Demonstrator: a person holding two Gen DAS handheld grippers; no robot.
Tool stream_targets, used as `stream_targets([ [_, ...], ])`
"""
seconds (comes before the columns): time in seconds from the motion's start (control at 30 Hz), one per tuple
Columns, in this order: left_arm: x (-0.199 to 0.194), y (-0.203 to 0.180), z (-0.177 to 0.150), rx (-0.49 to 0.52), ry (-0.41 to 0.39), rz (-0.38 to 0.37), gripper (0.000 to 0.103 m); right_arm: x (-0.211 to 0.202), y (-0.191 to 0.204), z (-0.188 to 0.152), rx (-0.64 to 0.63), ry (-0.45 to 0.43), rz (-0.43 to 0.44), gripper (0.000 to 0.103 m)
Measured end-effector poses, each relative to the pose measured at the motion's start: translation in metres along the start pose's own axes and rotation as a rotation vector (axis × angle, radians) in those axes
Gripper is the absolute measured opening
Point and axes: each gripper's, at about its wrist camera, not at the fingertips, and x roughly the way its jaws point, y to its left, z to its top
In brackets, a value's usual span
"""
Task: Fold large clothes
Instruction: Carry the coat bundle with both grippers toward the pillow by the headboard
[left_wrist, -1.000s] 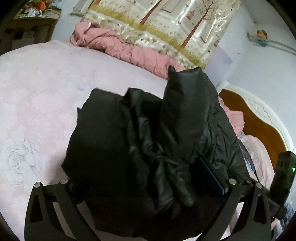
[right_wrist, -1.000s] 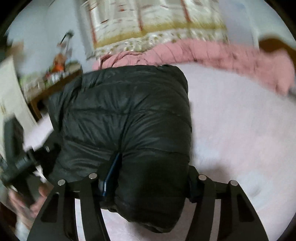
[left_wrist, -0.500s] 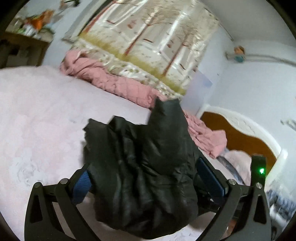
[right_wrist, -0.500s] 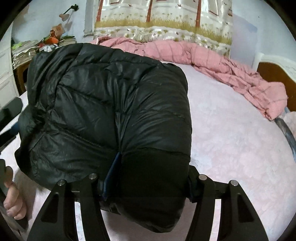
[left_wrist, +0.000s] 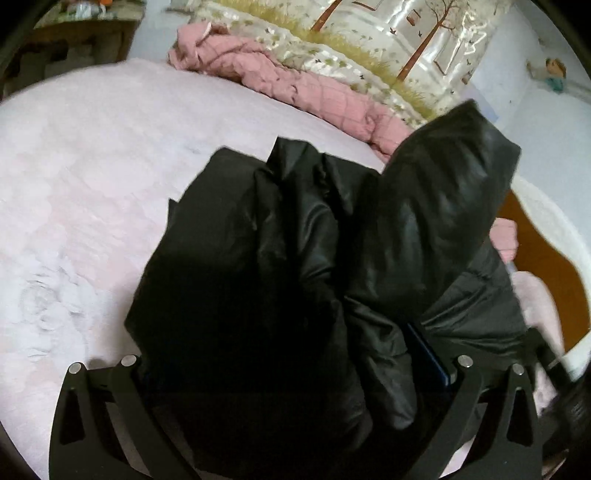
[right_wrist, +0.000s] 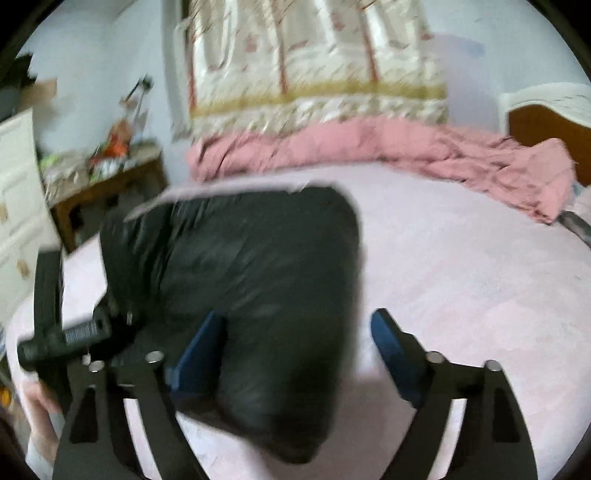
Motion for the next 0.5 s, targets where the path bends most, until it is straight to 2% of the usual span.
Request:
stream_targets([
  [0.07, 0.0, -0.001, -0.002, 0.005, -0.002, 0.013, 0.103, -0.001, -0.012, 0.004, 0.034, -0.007, -0.02, 0.091],
  [0.13, 0.003, 0.0, -0.003, -0.001, 0.008, 0.009, 0.103, 0.01, -0.024, 0.002, 0.082, 0.063, 0.006, 0.092],
  [0.3, 0.006, 0.001, 0.0, 0.01, 0.016, 0.008, 0.103, 0.044, -0.058, -0.013, 0.34, 0.21, 0.233, 0.092],
  [0.4, 0.006, 0.001, 0.001, 0.011, 0.022, -0.015, 0.1, 0.063, -0.059, -0.026, 0.405, 0.275, 0.364, 0.092],
  [0.43, 0.006, 0.002, 0.002, 0.014, 0.023, -0.017, 0.099, 0.071, -0.054, -0.03, 0.406, 0.3, 0.395, 0.09],
  [0.47, 0.007, 0.002, 0.002, 0.016, 0.023, -0.014, 0.099, 0.075, -0.049, -0.032, 0.396, 0.314, 0.417, 0.075],
  [0.5, 0.007, 0.001, 0.002, 0.02, 0.021, -0.02, 0.093, 0.075, -0.048, -0.033, 0.389, 0.305, 0.414, 0.062],
])
